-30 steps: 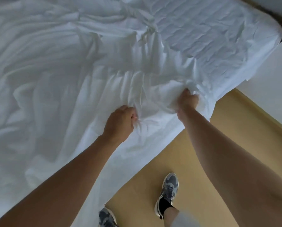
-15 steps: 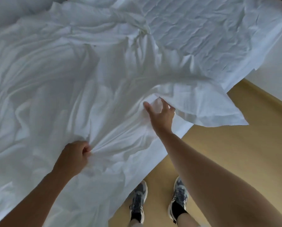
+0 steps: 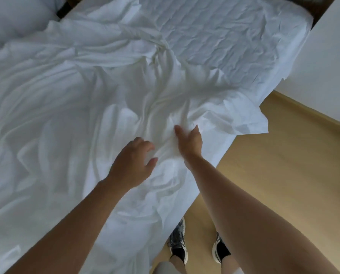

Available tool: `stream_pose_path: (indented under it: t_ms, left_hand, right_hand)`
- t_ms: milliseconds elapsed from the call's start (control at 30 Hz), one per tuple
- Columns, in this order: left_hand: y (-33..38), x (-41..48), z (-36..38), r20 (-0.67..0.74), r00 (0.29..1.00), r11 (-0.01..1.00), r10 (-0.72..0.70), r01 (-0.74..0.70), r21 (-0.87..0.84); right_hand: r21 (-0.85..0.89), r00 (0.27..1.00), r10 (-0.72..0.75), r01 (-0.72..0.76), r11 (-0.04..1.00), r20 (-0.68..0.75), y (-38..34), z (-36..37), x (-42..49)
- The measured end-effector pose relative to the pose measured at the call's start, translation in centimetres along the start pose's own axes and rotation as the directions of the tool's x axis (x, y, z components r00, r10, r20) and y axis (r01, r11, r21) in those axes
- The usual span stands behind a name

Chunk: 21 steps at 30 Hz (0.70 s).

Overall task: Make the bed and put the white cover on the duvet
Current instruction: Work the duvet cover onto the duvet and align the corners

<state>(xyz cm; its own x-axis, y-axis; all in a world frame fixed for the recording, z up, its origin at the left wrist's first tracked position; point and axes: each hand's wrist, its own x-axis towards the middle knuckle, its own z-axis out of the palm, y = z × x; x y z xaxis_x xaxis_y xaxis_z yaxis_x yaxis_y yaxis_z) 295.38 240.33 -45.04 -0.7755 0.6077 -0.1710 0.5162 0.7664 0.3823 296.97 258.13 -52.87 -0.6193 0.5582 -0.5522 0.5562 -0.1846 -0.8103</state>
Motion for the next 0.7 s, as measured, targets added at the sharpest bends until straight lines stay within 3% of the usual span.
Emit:
stream_pose_path:
  t_ms: [67, 200, 300, 500, 600, 700]
  left_hand:
    - [2.2, 5.2, 0.8, -0.041, 0.996, 0.996, 0.085, -0.086, -0.029]
    - [2.9, 11.4, 2.1, 0.018, 0.999, 0.998, 0.044, -0.045, 0.043]
    - [1.1, 12.4, 2.7, -0.026, 0.998, 0.996, 0.064, -0.062, 0.065]
    - [-1.6, 13.1, 1.9, 0.017, 0.999, 0.982, -0.027, 0.029, -0.188]
    - [-3.1, 12.4, 0.9, 0.032, 0.997, 0.942, -0.070, 0.077, -0.326]
    - [-5.4, 10.7, 0.3, 0.018, 0.997, 0.936, -0.071, 0.073, -0.344]
  right_hand:
    - [-0.032, 0.999, -0.008, 0.007, 0.999, -0.039, 0.1, 0.9, -0.7]
    - [-0.185, 0.999, -0.044, 0.045, 0.982, 0.013, 0.1, 1.5, -3.4]
    - [-0.300, 0.990, -0.116, 0.135, 0.944, 0.082, 1.3, 2.9, -5.5]
    - [-0.284, 0.978, -0.108, 0.156, 0.946, 0.179, 3.6, 4.6, -7.3]
    - [-0.194, 0.984, -0.138, 0.158, 0.968, 0.110, 4.1, 3.9, -7.3]
    - [-0.060, 0.988, -0.111, 0.105, 0.993, -0.111, 4.3, 3.4, -6.8]
